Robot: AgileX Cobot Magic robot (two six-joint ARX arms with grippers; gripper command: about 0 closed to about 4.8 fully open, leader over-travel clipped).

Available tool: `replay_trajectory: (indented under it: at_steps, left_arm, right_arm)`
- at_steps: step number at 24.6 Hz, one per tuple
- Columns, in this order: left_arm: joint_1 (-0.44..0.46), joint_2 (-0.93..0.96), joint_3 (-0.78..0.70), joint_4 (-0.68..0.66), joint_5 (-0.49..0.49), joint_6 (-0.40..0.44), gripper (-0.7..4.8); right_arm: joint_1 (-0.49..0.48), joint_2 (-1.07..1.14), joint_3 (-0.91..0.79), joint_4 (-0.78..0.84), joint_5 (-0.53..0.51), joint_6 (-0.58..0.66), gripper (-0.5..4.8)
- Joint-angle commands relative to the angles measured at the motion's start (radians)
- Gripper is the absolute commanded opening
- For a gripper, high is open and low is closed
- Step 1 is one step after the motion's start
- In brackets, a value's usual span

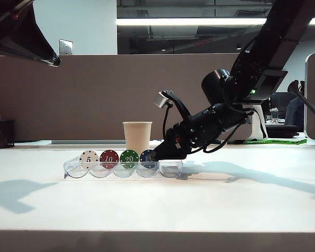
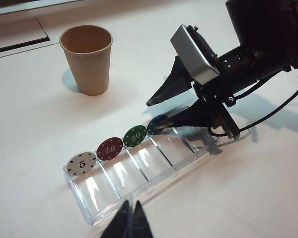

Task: Pick up the chip with the greater value and put it into the paper cup.

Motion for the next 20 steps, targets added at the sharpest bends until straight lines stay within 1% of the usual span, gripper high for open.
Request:
replay_trajectory:
  at_steps: [1,4,9,10,13,14,19,20]
  left_arm:
    - [0.000,-0.002,0.003,0.012,0.006,0.001,-0.05]
    - [0.000,-0.002,0.003,0.012,0.006,0.001,-0.05]
    - [0.000,-0.002,0.003,0.012,0.006,0.001,-0.05]
    - [0.000,-0.002,0.003,0.012,0.006,0.001,-0.05]
    - [0.000,-0.002,0.003,0.012,0.006,0.001,-0.05]
    - [0.000,-0.002,0.003,0.012,0.006,0.001,-0.05]
    - [0.000,-0.002,0.003,0.012,0.006,0.001,-0.05]
    - [0.000,-0.002,0.003,0.012,0.006,0.001,-0.05]
  right_arm:
    - [0.001,0.005,0.003,0.026,0.004,0.011,2.25]
    - [0.001,0.005,0.003,0.027,-0.006,0.038,2.23]
    - [0.005,0.005,0.003,0.027,-0.008,0.038,2.20]
    - [0.006,0.005,0.003,0.027,-0.011,0.038,2.07]
    - [0.007,0.004,0.003,0.028,-0.034,0.038,1.93]
    - [0.007,0.004,0.003,0.028,-0.034,0.038,1.66]
    - [0.007,0.004,0.003,0.027,-0.034,0.038,1.64]
    - [0.007,0.004,0.003,0.028,-0.034,0.038,1.53]
